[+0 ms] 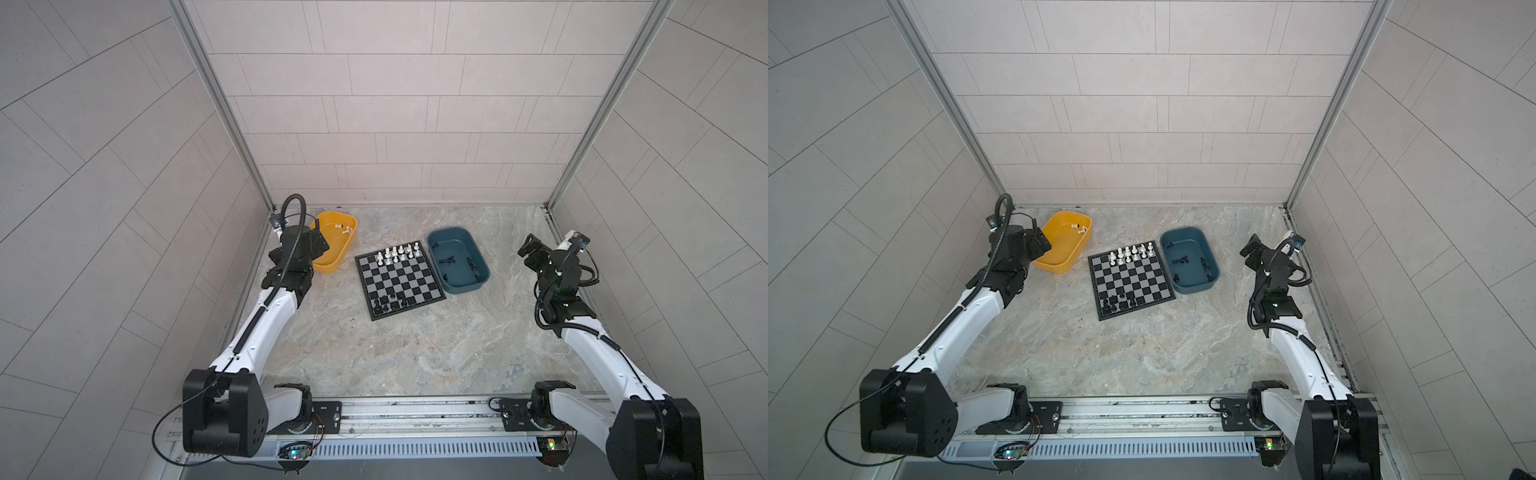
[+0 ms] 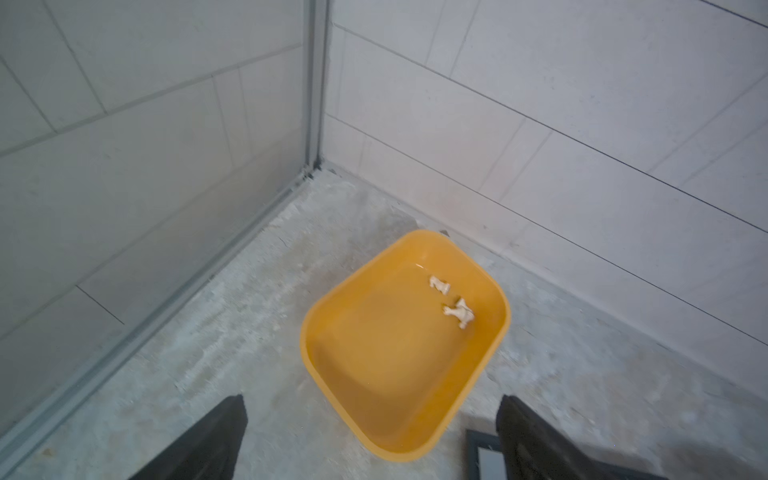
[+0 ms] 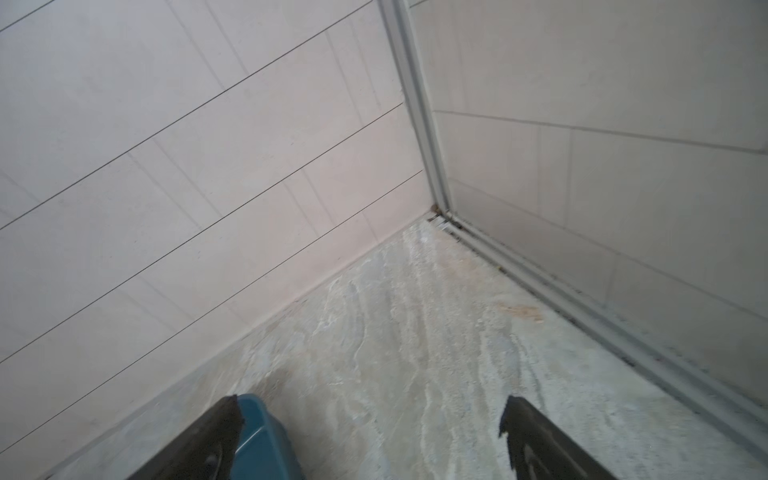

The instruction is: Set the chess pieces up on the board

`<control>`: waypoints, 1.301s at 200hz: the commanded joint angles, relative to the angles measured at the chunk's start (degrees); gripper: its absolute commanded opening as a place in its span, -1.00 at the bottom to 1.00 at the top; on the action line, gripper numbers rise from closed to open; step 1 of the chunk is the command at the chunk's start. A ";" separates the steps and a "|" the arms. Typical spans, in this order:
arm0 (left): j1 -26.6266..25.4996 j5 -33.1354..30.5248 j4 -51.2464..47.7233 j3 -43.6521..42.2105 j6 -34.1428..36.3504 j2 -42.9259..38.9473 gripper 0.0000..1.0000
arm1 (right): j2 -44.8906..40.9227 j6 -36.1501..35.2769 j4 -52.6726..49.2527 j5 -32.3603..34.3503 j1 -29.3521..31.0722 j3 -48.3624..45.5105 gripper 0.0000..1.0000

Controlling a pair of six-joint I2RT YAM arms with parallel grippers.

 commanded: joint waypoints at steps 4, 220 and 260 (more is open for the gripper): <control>-5.02 11.39 -18.45 2.91 -4.89 0.50 1.00 | 2.14 2.26 -18.67 -10.32 7.80 10.28 0.99; -11.61 30.09 -4.61 0.97 -12.67 21.28 0.45 | 53.16 -7.42 -33.76 -15.10 27.93 43.08 0.10; -10.74 32.57 -1.43 2.98 -13.97 26.25 0.44 | 56.69 -7.55 -32.82 -18.16 26.30 45.51 0.19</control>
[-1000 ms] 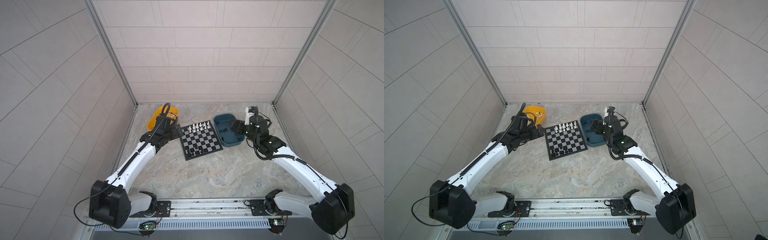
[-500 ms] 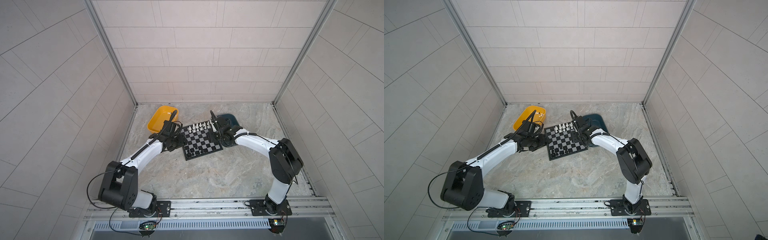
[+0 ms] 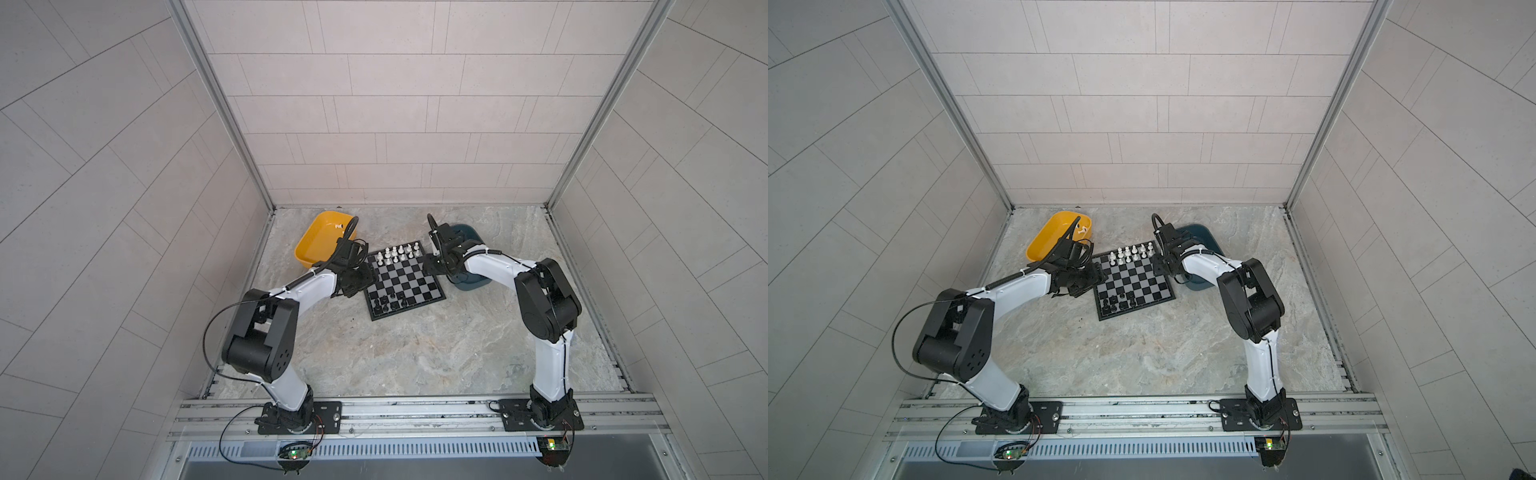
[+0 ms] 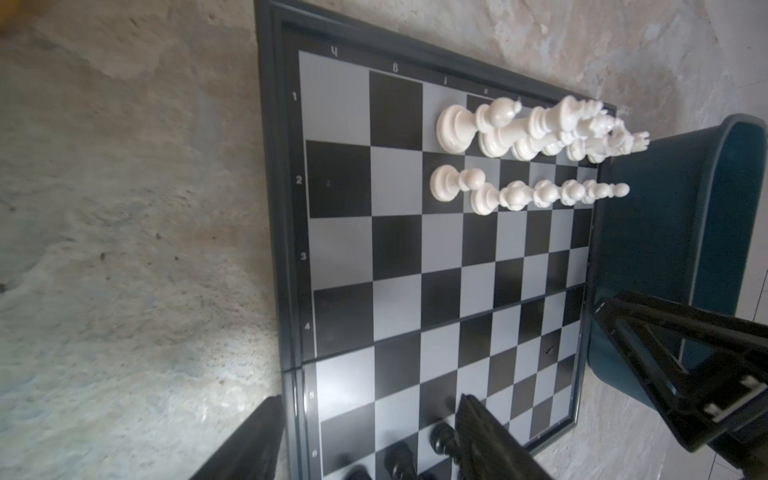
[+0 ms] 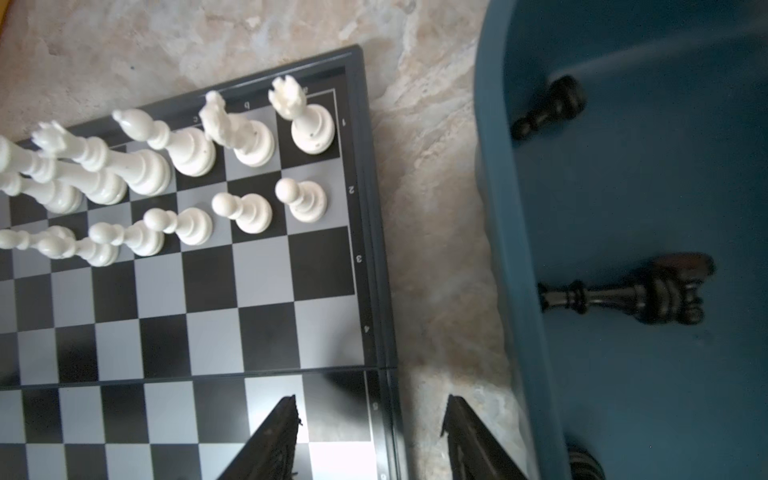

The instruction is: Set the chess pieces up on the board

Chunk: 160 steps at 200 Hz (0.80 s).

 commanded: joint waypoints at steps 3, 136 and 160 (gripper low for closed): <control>0.97 1.16 2.42 2.63 -0.80 2.17 0.44 | 2.60 0.58 -0.19 -2.72 -0.81 2.07 0.19; 4.12 1.86 -1.02 1.95 2.90 6.45 0.35 | 6.38 0.72 3.28 -11.51 -3.49 2.84 0.11; 4.12 1.62 -1.03 0.39 2.84 3.83 0.39 | 6.21 0.72 3.13 -11.57 -3.39 2.60 0.10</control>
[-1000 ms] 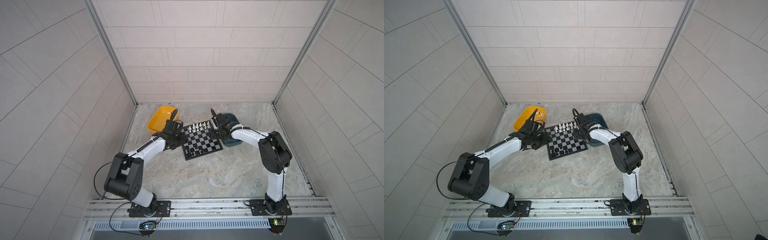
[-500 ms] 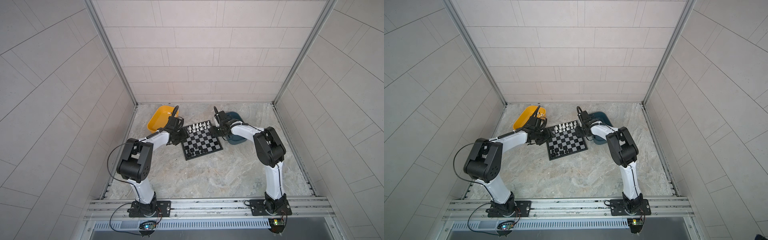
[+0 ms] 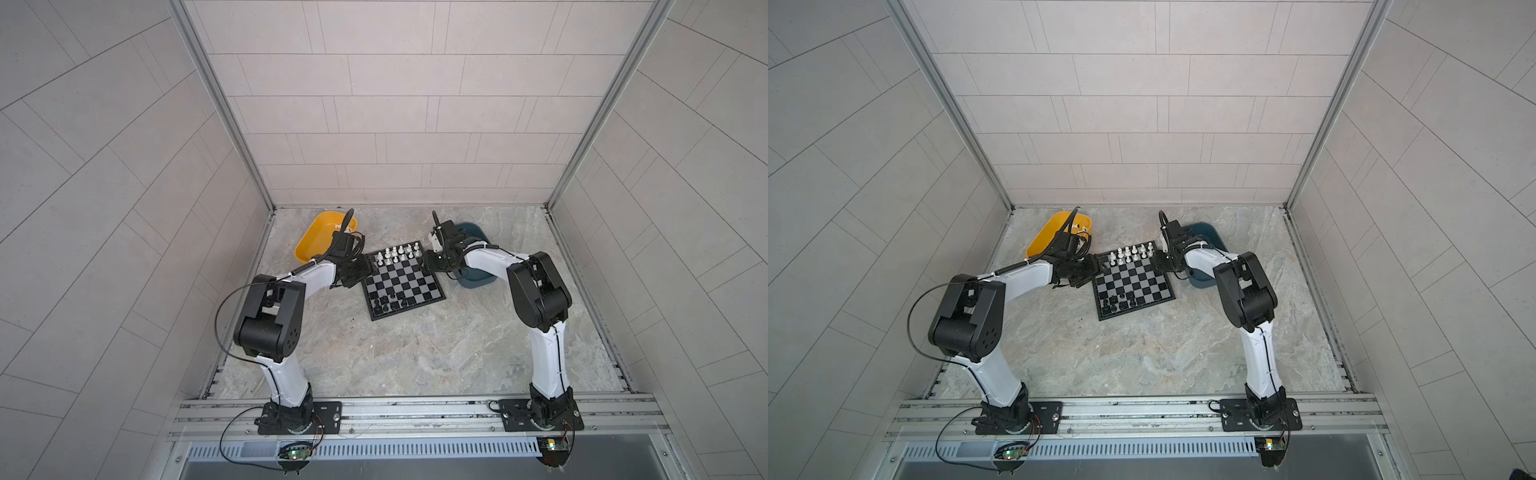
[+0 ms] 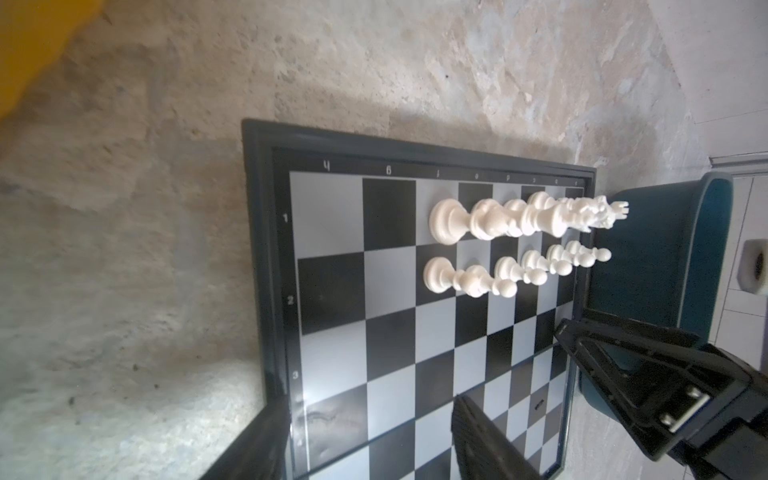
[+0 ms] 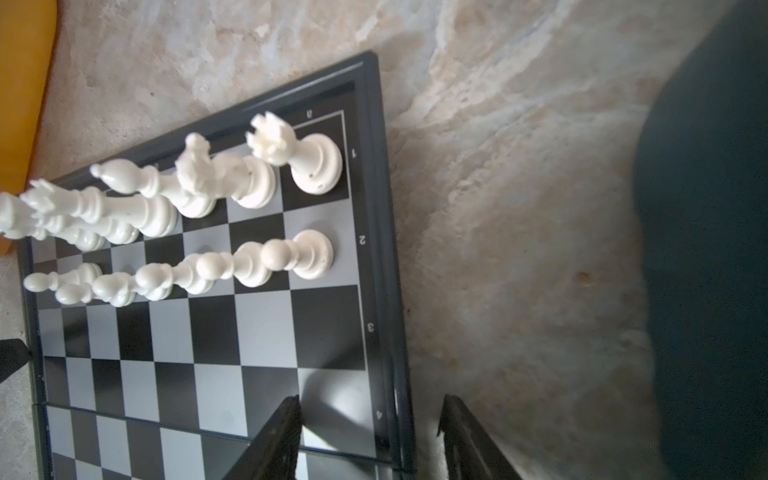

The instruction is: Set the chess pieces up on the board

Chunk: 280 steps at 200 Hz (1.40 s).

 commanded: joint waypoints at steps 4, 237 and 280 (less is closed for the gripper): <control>0.25 -2.13 -4.76 -3.41 0.35 -2.22 0.39 | 0.63 0.27 -0.20 -0.39 0.20 -0.46 0.10; -3.45 9.63 -6.42 -0.86 -0.99 3.82 -0.38 | -8.76 2.80 4.46 -2.80 0.59 -15.59 -0.40; -6.05 11.66 -8.23 -4.16 0.47 1.31 -0.39 | -16.96 4.50 7.08 -1.97 1.43 -26.10 -0.44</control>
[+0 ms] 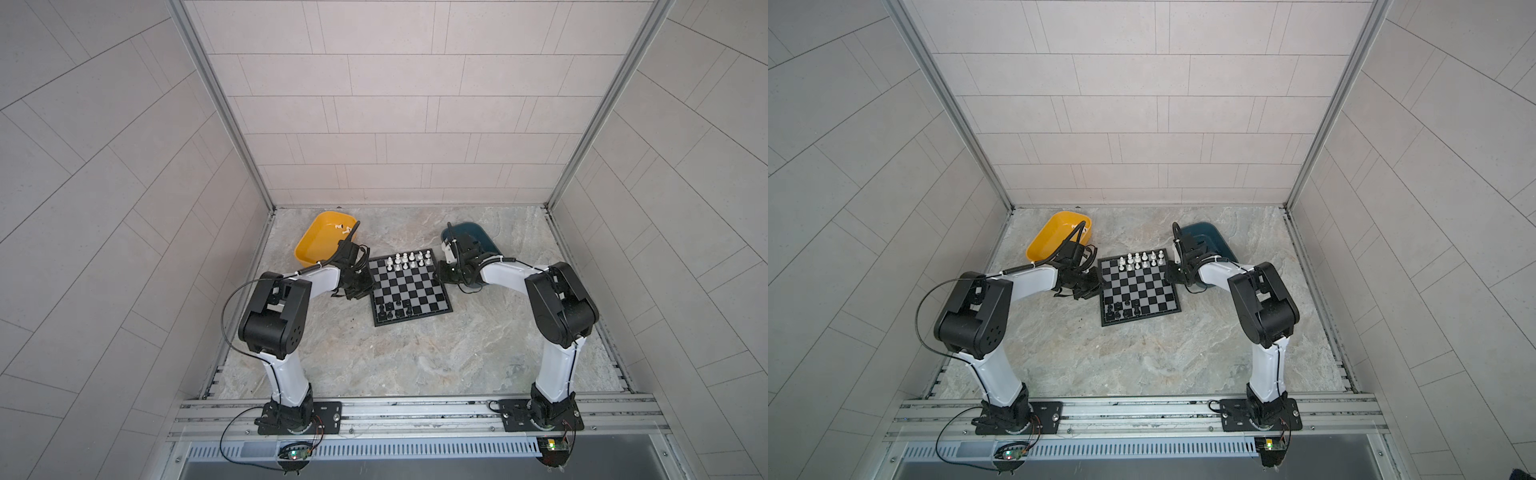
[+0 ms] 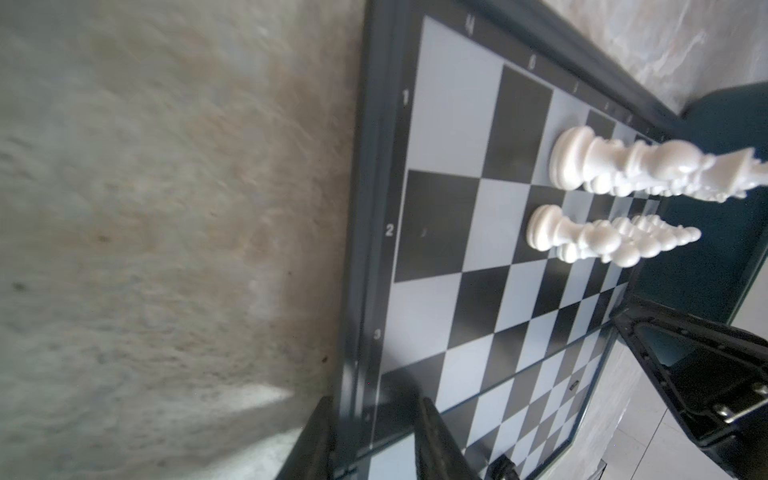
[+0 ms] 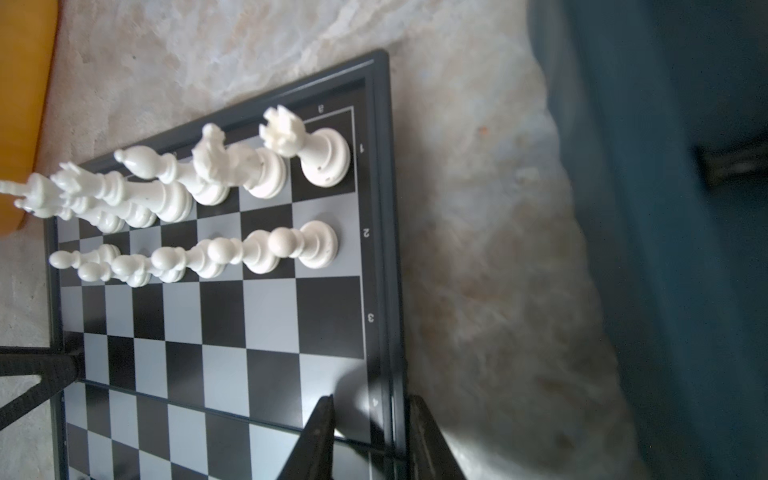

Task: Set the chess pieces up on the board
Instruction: 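Move the right gripper over the teal tub while the left gripper parks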

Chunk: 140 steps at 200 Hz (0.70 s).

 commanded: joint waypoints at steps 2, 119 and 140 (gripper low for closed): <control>-3.49 3.87 -3.99 -2.36 0.83 -1.32 -0.39 | -4.34 1.63 -1.34 -1.84 2.65 -6.27 -0.44; -7.33 1.85 -3.41 -11.00 -2.88 -11.28 -0.19 | -23.96 6.45 -3.96 8.91 5.88 -23.13 -0.13; -5.90 -0.86 -8.83 -7.57 -2.61 -12.80 0.05 | -25.68 5.37 -11.55 13.53 3.97 -18.64 0.03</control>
